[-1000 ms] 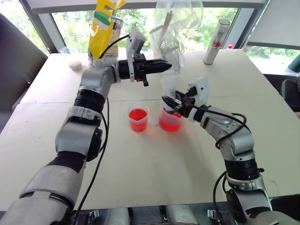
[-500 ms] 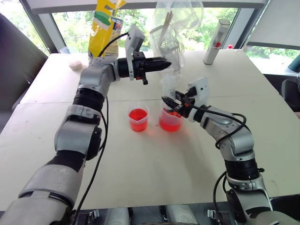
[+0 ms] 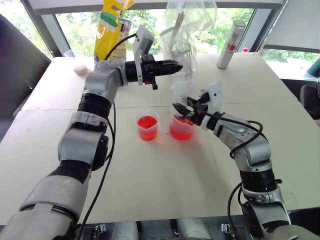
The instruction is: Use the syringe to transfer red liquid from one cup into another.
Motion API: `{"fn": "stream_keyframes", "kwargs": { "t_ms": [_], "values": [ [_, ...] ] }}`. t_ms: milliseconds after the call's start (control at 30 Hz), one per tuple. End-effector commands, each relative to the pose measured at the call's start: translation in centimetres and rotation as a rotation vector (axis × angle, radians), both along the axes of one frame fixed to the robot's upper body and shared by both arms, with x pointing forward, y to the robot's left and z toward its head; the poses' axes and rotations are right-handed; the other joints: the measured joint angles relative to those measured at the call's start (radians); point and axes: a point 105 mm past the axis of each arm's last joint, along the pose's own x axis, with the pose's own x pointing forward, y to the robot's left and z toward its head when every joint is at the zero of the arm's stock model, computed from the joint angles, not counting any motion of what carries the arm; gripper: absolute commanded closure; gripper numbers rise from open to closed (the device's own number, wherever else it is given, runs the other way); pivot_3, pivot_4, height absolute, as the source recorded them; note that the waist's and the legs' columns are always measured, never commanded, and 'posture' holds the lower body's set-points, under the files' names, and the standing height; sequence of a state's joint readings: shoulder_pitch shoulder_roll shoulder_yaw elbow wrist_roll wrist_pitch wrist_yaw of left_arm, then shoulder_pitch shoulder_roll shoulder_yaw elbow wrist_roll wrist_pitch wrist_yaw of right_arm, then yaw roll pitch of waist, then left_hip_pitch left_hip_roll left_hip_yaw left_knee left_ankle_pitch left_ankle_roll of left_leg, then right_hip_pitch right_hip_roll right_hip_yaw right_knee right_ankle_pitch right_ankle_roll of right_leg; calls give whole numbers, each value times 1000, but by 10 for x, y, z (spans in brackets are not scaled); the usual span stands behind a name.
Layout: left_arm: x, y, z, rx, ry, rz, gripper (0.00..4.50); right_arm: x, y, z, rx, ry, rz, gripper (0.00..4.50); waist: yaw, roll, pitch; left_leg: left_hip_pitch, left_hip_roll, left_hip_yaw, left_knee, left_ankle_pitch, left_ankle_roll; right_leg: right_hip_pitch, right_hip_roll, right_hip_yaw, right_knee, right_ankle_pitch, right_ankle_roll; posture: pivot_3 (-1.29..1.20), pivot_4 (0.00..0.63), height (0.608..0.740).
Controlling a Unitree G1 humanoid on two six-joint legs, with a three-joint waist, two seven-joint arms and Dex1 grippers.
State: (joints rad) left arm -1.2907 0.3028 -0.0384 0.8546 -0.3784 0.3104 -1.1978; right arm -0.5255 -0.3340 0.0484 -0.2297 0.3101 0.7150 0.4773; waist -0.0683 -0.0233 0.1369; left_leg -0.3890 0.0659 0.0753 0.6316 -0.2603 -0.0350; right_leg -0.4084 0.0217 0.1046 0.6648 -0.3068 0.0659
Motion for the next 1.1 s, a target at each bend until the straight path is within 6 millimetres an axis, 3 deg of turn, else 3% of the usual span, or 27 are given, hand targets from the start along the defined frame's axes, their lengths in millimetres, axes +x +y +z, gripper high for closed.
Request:
{"fn": "stream_keyframes", "kwargs": {
  "t_ms": [33, 100, 200, 367, 433, 800, 967, 1100],
  "values": [
    [-7, 11, 63, -105, -203, 42, 4458, -11, 16, -22, -51, 81, 93, 3114, 0, 0, 0, 0, 0, 0, 0, 0, 0, 0, 0, 0, 0, 0, 0, 0, 150, 739],
    [-7, 11, 61, -102, -197, 38, 4458, -11, 17, -22, -51, 79, 94, 3114, 0, 0, 0, 0, 0, 0, 0, 0, 0, 0, 0, 0, 0, 0, 0, 0, 150, 739],
    [-8, 10, 57, -100, -181, 24, 3275, -11, 17, -19, -52, 66, 94, 3114, -3, 0, 0, 0, 0, 0, 0, 0, 0, 0, 0, 0, 0, 0, 0, 0, 150, 739],
    [-11, 10, 48, -79, -171, 8, 816, -11, 14, -10, -35, 36, 83, 3114, -1, 0, 0, 4, 0, 0, 0, 0, 0, 3, 1, 0, 0, 0, 0, 0, 150, 739],
    [-12, 11, 46, -72, -173, 8, 61, -11, 13, -7, -28, 27, 80, 3114, -2, 0, 0, 4, 0, 0, 0, 0, 0, 3, 1, 0, 0, 0, 0, 0, 150, 739],
    [-9, 40, 47, -92, -164, 66, 61, -5, 5, 15, 6, -29, 29, 3114, -2, 0, 0, 3, 0, 0, 0, 0, 0, 2, 1, 0, 0, 0, 0, 0, 150, 739],
    [-7, 69, 39, -48, -154, 127, 61, 3, -3, 39, 52, -108, -32, 3114, -1, 0, 0, 2, 1, 0, 0, 0, 0, 1, 0, 0, 1, 0, 0, 0, 150, 739],
    [-11, 81, 23, 24, -138, 136, 61, -2, -2, 71, 97, -199, -24, 3114, 0, 0, 0, 0, 1, 0, 0, 0, 0, -1, -1, 0, 1, 0, 0, 0, 150, 739]
  ]
}}
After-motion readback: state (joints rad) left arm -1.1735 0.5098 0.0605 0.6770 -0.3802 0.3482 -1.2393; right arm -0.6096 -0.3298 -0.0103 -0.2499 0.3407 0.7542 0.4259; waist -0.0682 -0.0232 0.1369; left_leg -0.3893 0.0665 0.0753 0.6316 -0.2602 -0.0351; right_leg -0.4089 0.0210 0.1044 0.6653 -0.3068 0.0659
